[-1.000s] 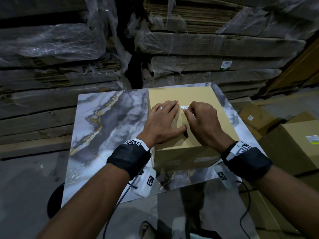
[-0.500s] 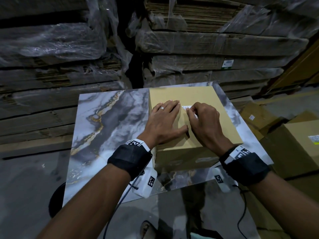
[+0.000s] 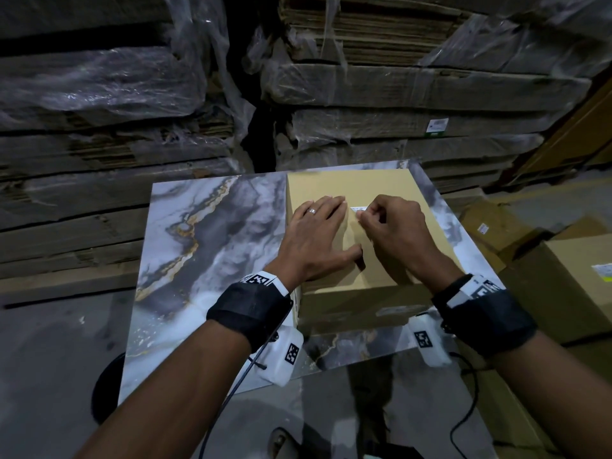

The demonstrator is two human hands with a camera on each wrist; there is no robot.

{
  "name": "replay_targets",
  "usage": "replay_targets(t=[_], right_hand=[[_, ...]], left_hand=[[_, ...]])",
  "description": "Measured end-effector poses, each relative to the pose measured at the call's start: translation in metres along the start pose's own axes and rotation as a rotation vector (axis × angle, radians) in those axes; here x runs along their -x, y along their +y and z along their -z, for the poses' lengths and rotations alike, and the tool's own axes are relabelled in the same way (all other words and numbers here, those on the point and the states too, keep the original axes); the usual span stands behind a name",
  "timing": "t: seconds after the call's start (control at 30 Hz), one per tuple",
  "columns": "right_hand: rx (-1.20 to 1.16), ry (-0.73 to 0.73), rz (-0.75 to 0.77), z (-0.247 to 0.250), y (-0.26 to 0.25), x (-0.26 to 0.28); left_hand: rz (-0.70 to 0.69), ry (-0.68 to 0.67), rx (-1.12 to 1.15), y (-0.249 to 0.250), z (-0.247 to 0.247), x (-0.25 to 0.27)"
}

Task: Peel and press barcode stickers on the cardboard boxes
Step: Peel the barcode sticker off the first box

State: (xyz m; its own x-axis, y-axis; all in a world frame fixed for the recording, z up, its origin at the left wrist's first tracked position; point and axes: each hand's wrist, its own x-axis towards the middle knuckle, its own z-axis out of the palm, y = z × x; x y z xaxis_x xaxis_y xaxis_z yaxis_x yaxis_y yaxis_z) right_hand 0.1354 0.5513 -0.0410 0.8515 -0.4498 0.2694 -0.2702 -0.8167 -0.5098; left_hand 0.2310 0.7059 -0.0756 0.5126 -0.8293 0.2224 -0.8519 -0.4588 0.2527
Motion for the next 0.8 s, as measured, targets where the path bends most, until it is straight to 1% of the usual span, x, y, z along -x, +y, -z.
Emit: replay_targets(t=[0.1,0.17,0.23,0.33,0.4,0.47,0.5,0.53,0.63,0.73,0.8], right_hand=[[-0.01,-0.131,-0.007,0.01,0.004,-0.013],[-0.016,-0.211,-0.057,0.016,0.004,-0.021],[-0.03,-0.24,-0.098,0.02,0.001,-0.027],[0.044,-0.244,-0.072,0.023,-0.002,-0.033],[0.045,-0.19,-0.066,0.023,0.003,-0.035],[-0.016,-0.121,-0.083,0.025,0.013,-0.035],[-0.031,-0.116,-0.091,0.026,0.017,-0.035],[-0.024,-0.142,-0.091,0.028,0.019,-0.034],[0.044,-0.215,-0.018,0.029,0.02,-0.029],[0.085,-0.191,-0.003,0.024,0.018,-0.03],[0.073,-0.157,-0.026,0.021,0.018,-0.031]], left_hand=[[0.005,0.002,0.006,0.0,-0.001,0.0],[0.007,0.006,0.003,0.0,-0.001,0.0],[0.007,0.017,0.014,0.0,-0.001,0.0],[0.003,0.015,0.008,0.0,-0.001,-0.001],[0.003,0.01,0.0,0.0,-0.001,0.0],[0.009,0.016,0.004,-0.001,-0.001,0.0],[0.011,0.018,0.006,-0.001,-0.001,0.0],[0.011,0.02,0.007,-0.001,-0.001,-0.001],[0.006,0.023,0.017,-0.001,-0.002,-0.001],[0.002,0.026,0.019,-0.002,-0.002,-0.001],[0.004,0.024,0.013,-0.002,-0.002,-0.001]])
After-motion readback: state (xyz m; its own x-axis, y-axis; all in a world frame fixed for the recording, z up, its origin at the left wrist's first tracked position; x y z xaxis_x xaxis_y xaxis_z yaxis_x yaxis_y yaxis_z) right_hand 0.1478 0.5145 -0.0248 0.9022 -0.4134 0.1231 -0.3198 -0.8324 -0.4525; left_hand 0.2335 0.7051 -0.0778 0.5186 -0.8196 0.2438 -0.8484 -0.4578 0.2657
